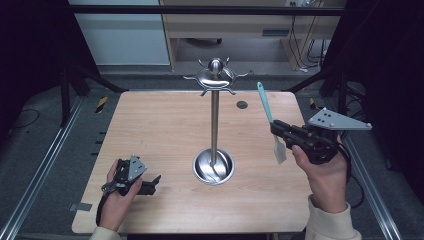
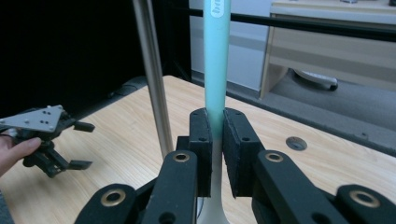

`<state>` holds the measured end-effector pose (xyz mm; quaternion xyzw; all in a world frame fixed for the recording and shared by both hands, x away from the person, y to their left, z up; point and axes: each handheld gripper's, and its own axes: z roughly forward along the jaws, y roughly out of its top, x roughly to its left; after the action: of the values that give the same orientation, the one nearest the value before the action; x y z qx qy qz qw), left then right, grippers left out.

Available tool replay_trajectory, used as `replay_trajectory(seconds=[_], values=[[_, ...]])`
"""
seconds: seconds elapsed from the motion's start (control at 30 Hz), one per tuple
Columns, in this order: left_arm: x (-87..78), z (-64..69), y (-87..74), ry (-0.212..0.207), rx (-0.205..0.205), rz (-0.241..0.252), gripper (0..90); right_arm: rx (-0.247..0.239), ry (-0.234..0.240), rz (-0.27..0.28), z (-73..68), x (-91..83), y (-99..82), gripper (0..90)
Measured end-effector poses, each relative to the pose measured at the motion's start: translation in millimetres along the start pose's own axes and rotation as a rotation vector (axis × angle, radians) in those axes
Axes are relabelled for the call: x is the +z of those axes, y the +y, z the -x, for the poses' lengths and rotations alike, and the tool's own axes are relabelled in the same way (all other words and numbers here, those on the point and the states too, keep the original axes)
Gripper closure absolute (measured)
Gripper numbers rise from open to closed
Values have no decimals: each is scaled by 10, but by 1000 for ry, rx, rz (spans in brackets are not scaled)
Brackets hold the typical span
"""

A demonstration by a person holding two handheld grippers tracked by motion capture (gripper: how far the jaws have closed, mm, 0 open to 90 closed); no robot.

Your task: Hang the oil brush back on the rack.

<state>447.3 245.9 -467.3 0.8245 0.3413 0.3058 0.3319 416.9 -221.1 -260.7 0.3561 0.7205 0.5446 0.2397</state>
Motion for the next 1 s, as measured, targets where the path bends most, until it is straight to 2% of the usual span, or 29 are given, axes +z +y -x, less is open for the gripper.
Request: replay_trajectory(seconds=[0.03, 0.23, 0.63, 1.0], values=[[0, 1, 0, 0, 0, -2, 26, -10, 13, 6, -27, -4, 10, 825], [-3, -1, 0, 0, 8, -10, 26, -34, 14, 34, -111, -22, 30, 825], [-1, 0, -2, 2, -1, -3, 26, -97, 40, 46, -377, -32, 68, 825], [2, 3, -1, -1, 3, -8, 26, -103, 55, 64, -397, -57, 77, 825]])
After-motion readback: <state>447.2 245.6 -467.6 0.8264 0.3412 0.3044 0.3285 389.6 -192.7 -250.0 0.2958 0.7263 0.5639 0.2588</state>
